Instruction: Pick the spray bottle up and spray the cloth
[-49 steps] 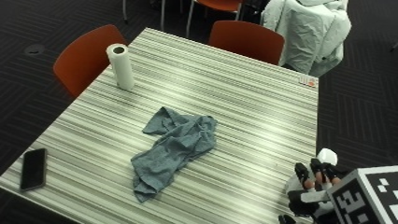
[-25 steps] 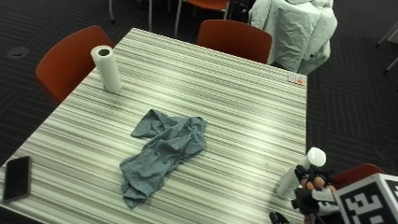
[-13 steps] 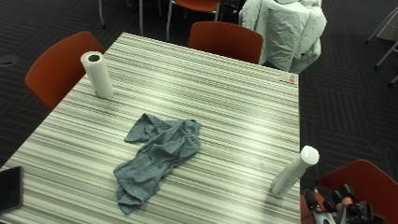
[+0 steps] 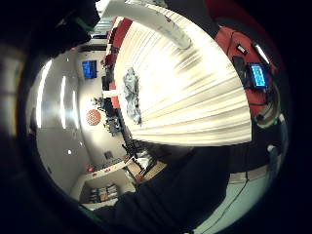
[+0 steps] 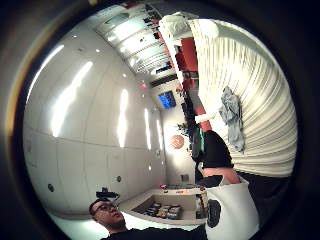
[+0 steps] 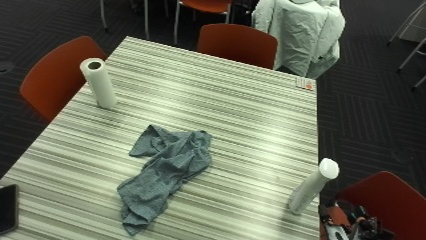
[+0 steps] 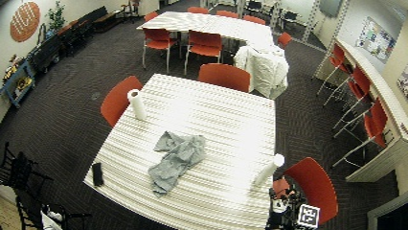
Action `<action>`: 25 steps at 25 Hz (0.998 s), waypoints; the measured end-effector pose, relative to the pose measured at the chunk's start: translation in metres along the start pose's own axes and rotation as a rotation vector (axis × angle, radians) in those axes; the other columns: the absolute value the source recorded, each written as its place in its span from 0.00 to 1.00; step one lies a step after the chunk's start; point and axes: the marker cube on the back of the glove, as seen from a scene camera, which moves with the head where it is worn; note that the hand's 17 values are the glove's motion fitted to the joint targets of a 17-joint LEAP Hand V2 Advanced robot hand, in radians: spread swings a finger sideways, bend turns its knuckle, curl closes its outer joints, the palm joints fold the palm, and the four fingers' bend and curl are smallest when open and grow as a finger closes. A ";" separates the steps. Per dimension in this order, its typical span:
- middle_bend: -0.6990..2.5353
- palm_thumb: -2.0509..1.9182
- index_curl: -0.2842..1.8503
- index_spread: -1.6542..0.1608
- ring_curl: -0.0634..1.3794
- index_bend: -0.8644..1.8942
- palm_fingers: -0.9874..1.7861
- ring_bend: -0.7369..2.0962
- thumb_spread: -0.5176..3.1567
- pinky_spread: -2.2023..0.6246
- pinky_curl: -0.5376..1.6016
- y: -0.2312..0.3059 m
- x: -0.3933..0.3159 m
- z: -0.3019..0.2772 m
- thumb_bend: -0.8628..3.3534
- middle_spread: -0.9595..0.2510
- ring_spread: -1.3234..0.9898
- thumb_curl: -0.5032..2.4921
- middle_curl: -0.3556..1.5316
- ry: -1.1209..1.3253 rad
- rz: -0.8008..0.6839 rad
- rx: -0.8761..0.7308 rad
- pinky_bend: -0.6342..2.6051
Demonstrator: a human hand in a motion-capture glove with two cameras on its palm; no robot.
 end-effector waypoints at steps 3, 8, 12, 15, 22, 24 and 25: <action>0.28 0.71 0.22 0.71 0.25 0.35 0.39 0.40 0.42 0.84 0.43 -0.014 0.011 0.001 0.21 0.84 0.63 0.32 0.33 0.021 0.022 0.009 0.43; 0.28 0.72 0.22 0.71 0.25 0.36 0.39 0.40 0.42 0.84 0.43 -0.039 0.027 0.005 0.21 0.84 0.63 0.32 0.34 0.052 0.057 0.040 0.43; 0.28 0.72 0.22 0.71 0.26 0.36 0.39 0.41 0.42 0.84 0.43 -0.063 0.044 0.006 0.20 0.84 0.63 0.32 0.35 0.085 0.073 0.053 0.43; 0.28 0.72 0.22 0.71 0.26 0.36 0.39 0.41 0.42 0.84 0.43 -0.076 0.054 0.009 0.20 0.83 0.63 0.33 0.35 0.081 0.084 0.059 0.43; 0.28 0.73 0.22 0.71 0.26 0.36 0.39 0.41 0.42 0.84 0.43 -0.099 0.062 0.017 0.20 0.83 0.63 0.33 0.36 0.093 0.099 0.090 0.43; 0.28 0.73 0.23 0.71 0.27 0.36 0.39 0.41 0.42 0.84 0.43 -0.105 0.067 0.020 0.20 0.83 0.63 0.33 0.36 0.100 0.092 0.091 0.43; 0.28 0.73 0.23 0.71 0.27 0.36 0.39 0.41 0.42 0.84 0.43 -0.107 0.069 0.022 0.20 0.82 0.63 0.33 0.36 0.104 0.086 0.090 0.43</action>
